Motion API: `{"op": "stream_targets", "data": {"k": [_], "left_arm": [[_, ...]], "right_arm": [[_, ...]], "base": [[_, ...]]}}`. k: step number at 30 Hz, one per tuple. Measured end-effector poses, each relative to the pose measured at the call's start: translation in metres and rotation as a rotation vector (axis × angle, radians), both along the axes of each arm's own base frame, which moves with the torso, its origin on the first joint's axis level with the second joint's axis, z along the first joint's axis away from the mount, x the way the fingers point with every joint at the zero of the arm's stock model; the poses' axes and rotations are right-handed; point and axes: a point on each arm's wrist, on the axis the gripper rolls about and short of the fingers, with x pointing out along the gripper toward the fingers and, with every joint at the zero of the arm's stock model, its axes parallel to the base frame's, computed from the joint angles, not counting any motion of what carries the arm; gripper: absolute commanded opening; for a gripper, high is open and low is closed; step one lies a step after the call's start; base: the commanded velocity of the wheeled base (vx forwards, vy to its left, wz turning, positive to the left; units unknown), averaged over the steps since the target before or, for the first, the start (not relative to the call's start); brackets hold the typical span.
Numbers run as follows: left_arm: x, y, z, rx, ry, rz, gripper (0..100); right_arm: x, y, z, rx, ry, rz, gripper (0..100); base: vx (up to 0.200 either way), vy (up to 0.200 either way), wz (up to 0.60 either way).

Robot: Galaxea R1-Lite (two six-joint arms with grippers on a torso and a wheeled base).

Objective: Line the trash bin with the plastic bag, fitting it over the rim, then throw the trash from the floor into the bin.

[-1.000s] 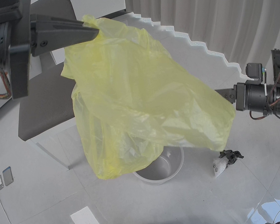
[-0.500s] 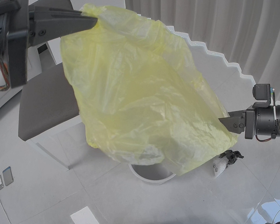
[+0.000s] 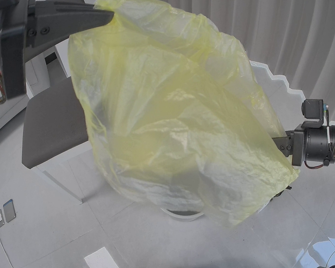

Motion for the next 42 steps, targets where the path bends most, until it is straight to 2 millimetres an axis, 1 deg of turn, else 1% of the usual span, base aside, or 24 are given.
{"op": "stream_targets", "data": {"k": [7,11,15,21,23,26,28,31,33,37,42], "left_arm": [[0.001,-0.002,-0.001,-0.007,-0.004,0.001,0],[0.007,-0.005,-0.002,-0.039,-0.025,0.022,0],[0.019,-0.011,-0.009,-0.092,-0.03,0.089,0],[0.041,-0.022,-0.027,-0.259,0.005,0.213,0],[0.048,-0.026,-0.038,-0.302,0.023,0.272,0],[0.057,-0.029,-0.058,-0.349,0.1,0.327,0],[0.062,-0.03,-0.072,-0.386,0.16,0.35,0],[0.068,-0.029,-0.096,-0.416,0.255,0.372,0],[0.072,-0.028,-0.11,-0.434,0.29,0.381,0],[0.078,-0.025,-0.125,-0.51,0.3,0.376,0],[0.087,-0.022,-0.155,-0.567,0.413,0.386,0]], "right_arm": [[-0.003,-0.005,-0.002,-0.018,0.009,-0.012,0],[-0.005,-0.008,-0.003,-0.049,0.006,-0.015,0],[-0.004,-0.008,-0.003,-0.058,0.002,-0.021,0],[0.004,-0.005,-0.005,-0.073,0.011,-0.042,0],[0.009,-0.003,-0.006,-0.081,0.017,-0.056,0],[0.015,-0.001,-0.01,-0.093,0.03,-0.078,0],[0.02,0.0,-0.014,-0.103,0.043,-0.092,0],[0.027,0.001,-0.021,-0.119,0.065,-0.115,0],[0.032,0.001,-0.025,-0.129,0.08,-0.13,0],[0.04,0.002,-0.033,-0.145,0.1,-0.15,0],[0.056,0.006,-0.048,-0.168,0.134,-0.171,0]], "base": [[0.0,0.0,0.0],[0.0,0.0,0.0],[0.0,0.0,0.0],[0.0,0.0,0.0],[0.0,0.0,0.0],[0.0,0.0,0.0],[0.0,0.0,0.0],[0.0,0.0,0.0],[0.0,0.0,0.0],[0.0,0.0,0.0],[0.0,0.0,0.0]]}}
